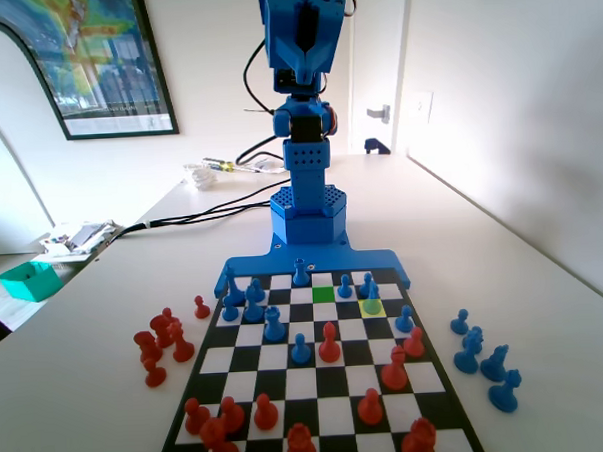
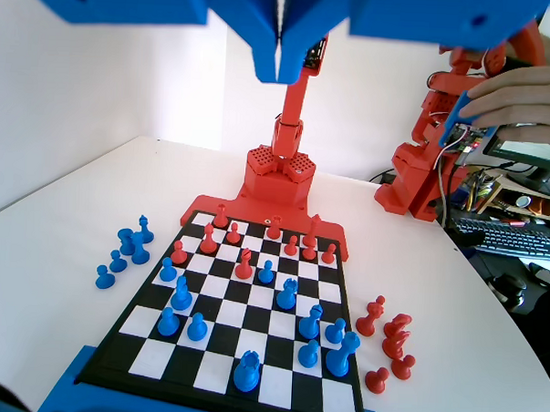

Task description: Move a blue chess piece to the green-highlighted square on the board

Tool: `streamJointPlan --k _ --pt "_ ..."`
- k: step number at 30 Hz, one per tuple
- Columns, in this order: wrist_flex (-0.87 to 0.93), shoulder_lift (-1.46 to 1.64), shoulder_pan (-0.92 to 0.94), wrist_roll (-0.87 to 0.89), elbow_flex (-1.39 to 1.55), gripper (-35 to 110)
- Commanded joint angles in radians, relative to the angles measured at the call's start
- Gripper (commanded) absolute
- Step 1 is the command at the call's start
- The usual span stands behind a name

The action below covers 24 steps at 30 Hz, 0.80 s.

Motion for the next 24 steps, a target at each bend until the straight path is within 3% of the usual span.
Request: streamJointPlan --k 1,9,24 --pt "-0.018 0.003 -0.003 -0.005 0.008 1" --pt "-0.006 -0.061 -0.029 -0.041 -0.038 1" --pt "0.089 -0.747 -0.130 0.075 -0.422 1"
